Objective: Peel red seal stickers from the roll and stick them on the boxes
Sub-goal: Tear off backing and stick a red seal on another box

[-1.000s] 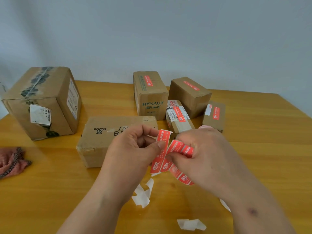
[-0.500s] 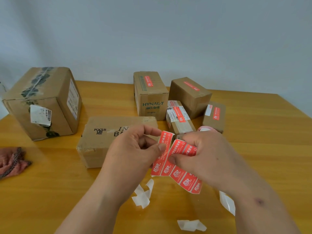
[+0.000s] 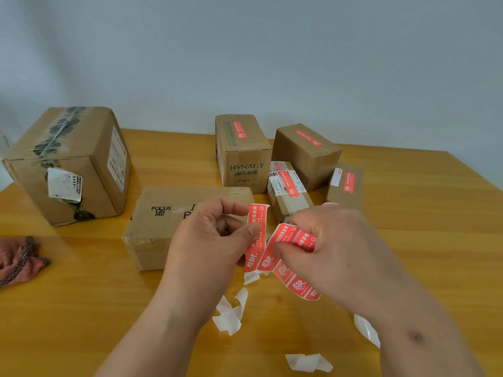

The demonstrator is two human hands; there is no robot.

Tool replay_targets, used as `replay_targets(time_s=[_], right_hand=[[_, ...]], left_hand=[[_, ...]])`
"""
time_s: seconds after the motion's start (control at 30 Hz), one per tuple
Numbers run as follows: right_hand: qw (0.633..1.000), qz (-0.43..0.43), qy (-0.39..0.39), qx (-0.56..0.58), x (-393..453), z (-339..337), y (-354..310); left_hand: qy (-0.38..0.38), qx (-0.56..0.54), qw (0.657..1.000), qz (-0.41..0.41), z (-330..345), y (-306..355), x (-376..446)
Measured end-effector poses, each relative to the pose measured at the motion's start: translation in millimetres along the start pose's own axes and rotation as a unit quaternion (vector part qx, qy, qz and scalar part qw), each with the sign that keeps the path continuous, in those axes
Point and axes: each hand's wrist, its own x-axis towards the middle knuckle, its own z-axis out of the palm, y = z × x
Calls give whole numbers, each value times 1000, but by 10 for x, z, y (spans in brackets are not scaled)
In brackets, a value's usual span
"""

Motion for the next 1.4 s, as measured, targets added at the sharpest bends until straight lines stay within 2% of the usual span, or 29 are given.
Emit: replay_targets(time_s=[0.33,0.53,0.8,1.07,1.13,1.3,1.4], right_hand=[[1000,12,1,29,-28,-11,23],[998,20,-10,54,-47,-22,19],[988,42,-17,149,-71,-62,78],[969,80,12,232,-61,-123,207],[972,100,20,214,-41,-96,232],[994,96,20,50,83,134,236],[993,93,63,26,98,196,166]], left_hand=[[-52,37,998,-7,-78,67,-28],[-16,32,999,4,-67,-4,5],[17,35,999,19,-92,-16,17],[48,39,997,43,-155,-12,41],[50,36,997,43,-170,-7,54],[11,-7,999,29,-137,40,32],[-14,-14,999,26,-120,58,13]])
